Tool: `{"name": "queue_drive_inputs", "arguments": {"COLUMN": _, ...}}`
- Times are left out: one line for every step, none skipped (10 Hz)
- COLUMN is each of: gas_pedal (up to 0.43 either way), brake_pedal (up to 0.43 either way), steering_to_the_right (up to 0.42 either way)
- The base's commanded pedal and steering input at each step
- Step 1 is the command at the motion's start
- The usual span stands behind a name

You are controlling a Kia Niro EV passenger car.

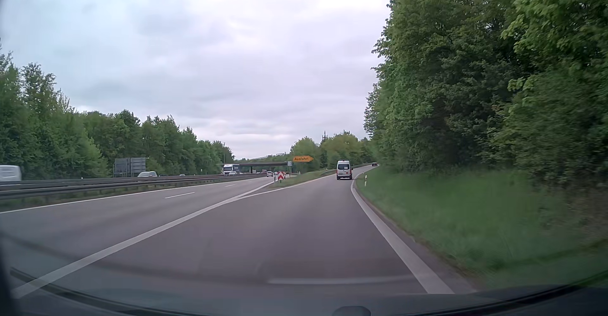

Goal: Follow the waypoints while adhering to traffic rules and regulations

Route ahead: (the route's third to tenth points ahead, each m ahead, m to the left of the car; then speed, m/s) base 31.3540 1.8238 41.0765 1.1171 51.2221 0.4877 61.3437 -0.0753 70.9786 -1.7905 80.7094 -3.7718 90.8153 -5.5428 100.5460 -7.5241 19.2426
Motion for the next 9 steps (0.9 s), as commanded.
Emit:
{"name": "queue_drive_inputs", "arguments": {"gas_pedal": 0.15, "brake_pedal": 0.0, "steering_to_the_right": 0.008}}
{"name": "queue_drive_inputs", "arguments": {"gas_pedal": 0.15, "brake_pedal": 0.0, "steering_to_the_right": 0.008}}
{"name": "queue_drive_inputs", "arguments": {"gas_pedal": 0.15, "brake_pedal": 0.0, "steering_to_the_right": 0.008}}
{"name": "queue_drive_inputs", "arguments": {"gas_pedal": 0.15, "brake_pedal": 0.0, "steering_to_the_right": 0.008}}
{"name": "queue_drive_inputs", "arguments": {"gas_pedal": 0.15, "brake_pedal": 0.0, "steering_to_the_right": 0.008}}
{"name": "queue_drive_inputs", "arguments": {"gas_pedal": 0.15, "brake_pedal": 0.0, "steering_to_the_right": 0.008}}
{"name": "queue_drive_inputs", "arguments": {"gas_pedal": 0.15, "brake_pedal": 0.0, "steering_to_the_right": 0.008}}
{"name": "queue_drive_inputs", "arguments": {"gas_pedal": 0.15, "brake_pedal": 0.0, "steering_to_the_right": 0.008}}
{"name": "queue_drive_inputs", "arguments": {"gas_pedal": 0.15, "brake_pedal": 0.0, "steering_to_the_right": 0.008}}
